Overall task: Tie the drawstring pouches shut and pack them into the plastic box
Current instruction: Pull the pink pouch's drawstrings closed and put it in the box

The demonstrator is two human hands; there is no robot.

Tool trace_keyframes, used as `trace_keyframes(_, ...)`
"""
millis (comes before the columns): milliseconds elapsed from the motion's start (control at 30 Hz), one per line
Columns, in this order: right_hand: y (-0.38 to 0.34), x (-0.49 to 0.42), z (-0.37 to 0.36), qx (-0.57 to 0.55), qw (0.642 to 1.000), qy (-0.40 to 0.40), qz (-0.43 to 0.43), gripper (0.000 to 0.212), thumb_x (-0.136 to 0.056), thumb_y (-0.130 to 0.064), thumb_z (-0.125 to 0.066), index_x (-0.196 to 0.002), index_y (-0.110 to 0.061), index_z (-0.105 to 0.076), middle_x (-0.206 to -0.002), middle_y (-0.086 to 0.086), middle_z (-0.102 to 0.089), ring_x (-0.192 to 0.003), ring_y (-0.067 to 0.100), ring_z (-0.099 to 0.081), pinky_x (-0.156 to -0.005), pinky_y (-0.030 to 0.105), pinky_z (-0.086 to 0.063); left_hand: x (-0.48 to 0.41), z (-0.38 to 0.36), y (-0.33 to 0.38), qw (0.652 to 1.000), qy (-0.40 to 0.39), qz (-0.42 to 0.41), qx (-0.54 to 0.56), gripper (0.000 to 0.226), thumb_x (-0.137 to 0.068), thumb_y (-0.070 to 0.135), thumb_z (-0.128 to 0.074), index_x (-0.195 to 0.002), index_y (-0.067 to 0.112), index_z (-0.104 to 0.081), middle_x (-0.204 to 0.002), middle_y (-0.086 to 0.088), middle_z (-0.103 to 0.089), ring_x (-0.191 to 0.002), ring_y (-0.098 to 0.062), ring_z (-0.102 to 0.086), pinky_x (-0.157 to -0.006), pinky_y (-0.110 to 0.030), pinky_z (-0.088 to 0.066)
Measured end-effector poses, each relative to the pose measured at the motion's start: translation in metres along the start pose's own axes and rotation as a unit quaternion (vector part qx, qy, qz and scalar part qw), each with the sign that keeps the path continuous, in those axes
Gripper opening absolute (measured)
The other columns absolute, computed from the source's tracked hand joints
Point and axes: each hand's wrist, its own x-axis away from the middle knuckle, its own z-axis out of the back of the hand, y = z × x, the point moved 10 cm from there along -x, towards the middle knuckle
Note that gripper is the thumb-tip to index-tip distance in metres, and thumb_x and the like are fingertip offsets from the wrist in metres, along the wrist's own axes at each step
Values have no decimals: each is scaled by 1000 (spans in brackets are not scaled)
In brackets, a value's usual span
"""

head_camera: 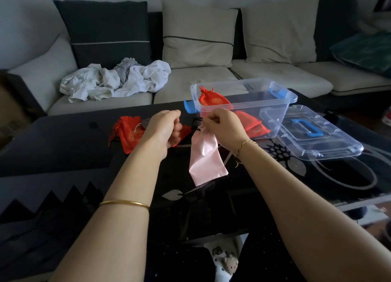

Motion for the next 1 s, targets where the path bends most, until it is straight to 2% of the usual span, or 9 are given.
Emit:
trace_keyframes(100,6,-2,8,-2,1000,9,-11,23,-87,-13,-55,-70,0,-63,-56,-3,-52,-51,7,-41,-48,13,-33,-1,16,-2,998,50,15,33,33,-93,21,-44,-61,18,-37,-35,10,-29,-34,-8,-25,-49,-23,-28)
trace_keyframes(200,14,-4,16,-4,1000,19,-18,23,-87,-12,-56,-77,7,-63,-67,6,-55,-62,14,-45,-58,25,-36,-3,27,-5,996,72,24,46,32,-92,21,-44,-60,18,-36,-30,11,-26,-25,-6,-20,-47,-23,-26)
trace_keyframes(367,29,-6,21,8,998,34,-53,20,-87,-10,-57,-79,7,-63,-72,7,-55,-69,17,-47,-64,26,-37,-6,33,-1,993,112,-9,44,24,-91,16,-40,-67,16,-42,-53,4,-32,-37,-9,-24,-47,-23,-27)
trace_keyframes(433,33,-7,16,30,997,22,-65,23,-87,-8,-55,-70,8,-58,-69,12,-50,-67,20,-42,-61,27,-35,-5,29,8,988,117,-61,78,24,-91,12,-39,-68,15,-46,-59,2,-44,-48,-9,-37,-53,-22,-35)
trace_keyframes(533,36,-6,6,61,995,-4,-79,26,-89,-8,-53,-64,-1,-53,-67,12,-49,-65,22,-41,-58,27,-33,-1,7,24,981,38,-129,140,25,-92,12,-39,-74,14,-57,-74,1,-66,-75,-8,-64,-74,-22,-47)
trace_keyframes(633,41,-3,-1,62,994,-22,-91,27,-90,-12,-54,-64,-3,-54,-68,12,-50,-65,22,-43,-60,34,-39,4,-16,28,966,-65,-139,209,32,-95,12,-43,-63,12,-50,-53,0,-59,-60,-18,-65,-73,-33,-56)
trace_keyframes(833,37,-1,0,-26,993,-16,-115,23,-94,-17,-48,-74,-5,-50,-75,15,-56,-75,39,-66,-67,47,-53,1,-24,18,984,-84,-160,14,16,-85,10,-61,-69,10,-64,-54,3,-56,-51,-10,-53,-61,-27,-48)
trace_keyframes(900,31,-2,2,-49,993,-10,-110,26,-93,-16,-49,-69,-7,-48,-72,15,-58,-72,36,-66,-64,43,-52,2,-27,15,977,-85,-174,-86,11,-82,9,-65,-75,18,-69,-56,6,-61,-53,-6,-56,-57,-20,-47)
trace_keyframes(1000,20,1,3,-90,991,-12,-100,31,-92,-18,-53,-62,-8,-51,-54,6,-53,-41,10,-52,-45,20,-44,4,-34,14,963,-102,-197,-156,18,-80,9,-69,-71,25,-69,-51,10,-64,-48,0,-56,-52,-14,-46)
